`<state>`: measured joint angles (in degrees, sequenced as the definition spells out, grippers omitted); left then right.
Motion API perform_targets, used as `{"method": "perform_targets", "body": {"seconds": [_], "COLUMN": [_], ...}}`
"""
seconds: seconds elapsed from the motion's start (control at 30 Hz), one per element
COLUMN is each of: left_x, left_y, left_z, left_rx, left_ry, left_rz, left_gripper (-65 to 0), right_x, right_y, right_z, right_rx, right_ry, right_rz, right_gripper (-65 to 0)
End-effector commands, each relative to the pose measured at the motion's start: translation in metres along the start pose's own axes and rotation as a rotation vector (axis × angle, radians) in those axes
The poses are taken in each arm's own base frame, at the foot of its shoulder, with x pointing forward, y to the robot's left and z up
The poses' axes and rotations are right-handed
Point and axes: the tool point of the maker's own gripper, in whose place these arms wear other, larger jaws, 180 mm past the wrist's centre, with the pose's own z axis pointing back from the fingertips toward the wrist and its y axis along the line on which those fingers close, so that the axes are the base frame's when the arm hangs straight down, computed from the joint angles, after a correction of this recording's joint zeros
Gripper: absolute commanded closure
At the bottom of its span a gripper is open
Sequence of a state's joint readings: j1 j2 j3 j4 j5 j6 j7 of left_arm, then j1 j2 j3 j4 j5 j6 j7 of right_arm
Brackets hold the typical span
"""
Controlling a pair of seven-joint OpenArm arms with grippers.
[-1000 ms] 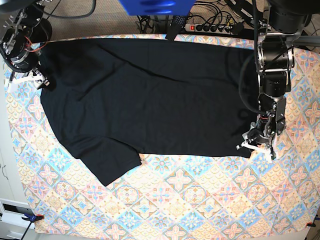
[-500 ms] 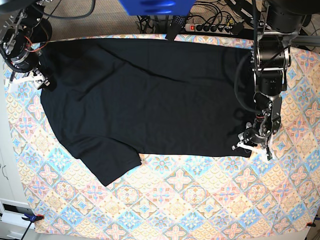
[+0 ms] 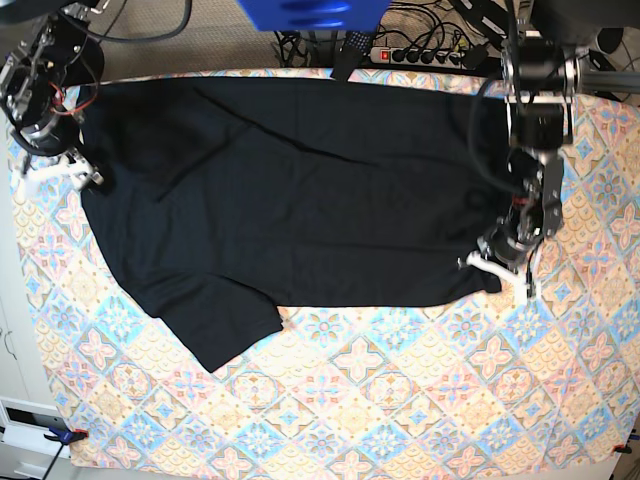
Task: Fold the T-shirt properly
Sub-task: 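Grasp the side edge with the left gripper and the sleeve with the right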
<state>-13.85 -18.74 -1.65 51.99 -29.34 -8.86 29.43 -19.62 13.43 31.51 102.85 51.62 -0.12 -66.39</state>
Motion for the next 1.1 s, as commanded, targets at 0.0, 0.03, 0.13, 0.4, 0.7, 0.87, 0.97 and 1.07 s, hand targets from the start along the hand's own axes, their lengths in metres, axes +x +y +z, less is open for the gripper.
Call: {"method": "perform_targets", "body": {"seconds": [0.0, 0.03, 0.13, 0.4, 0.7, 0.87, 0.97, 1.07], "left_x": [0.035, 0.033, 0.03, 0.029, 0.032, 0.028, 0.026, 0.023], "left_y": [-0.003, -0.006, -0.007, 0.009, 0.0, 0.003, 0.002, 0.001], "left_z": [0.008, 0.011, 0.02, 0.055, 0.099, 0.12, 0.132, 0.14], "left_rx": [-0.013, -0.021, -0.029, -0.008, -0.062, -0.081, -0.093, -0.096], "left_ry": [-0.076, -0.073, -0.079, -0.118, -0.161, -0.15, -0.156, -0.16], "left_rz": [-0.026, -0.037, -0.048, -0.034, -0.015, 0.026, 0.032, 0.022], "left_gripper": [0.0, 0.0, 0.0, 0.0, 0.0, 0.0, 0.0, 0.0], "right_x": [0.021, 0.024, 0.038, 0.06, 0.089, 0.091, 0.098, 0.101], "right_y": [0.016, 0.024, 0.043, 0.052, 0.06, 0.049, 0.043, 0.04], "right_z": [0.0, -0.004, -0.014, -0.054, -0.093, -0.124, -0.135, -0.146], "right_rx": [0.038, 0.054, 0.077, -0.094, -0.167, -0.174, -0.173, -0.168], "right_ry": [-0.039, -0.031, -0.04, -0.014, -0.027, 0.007, 0.006, 0.011], "right_rz": [0.059, 0.084, 0.142, 0.47, 0.84, 0.868, 0.874, 0.885], "right_gripper": [-42.7, -42.7, -42.7, -42.7, -40.0, -40.1, -40.3, -40.3]}}
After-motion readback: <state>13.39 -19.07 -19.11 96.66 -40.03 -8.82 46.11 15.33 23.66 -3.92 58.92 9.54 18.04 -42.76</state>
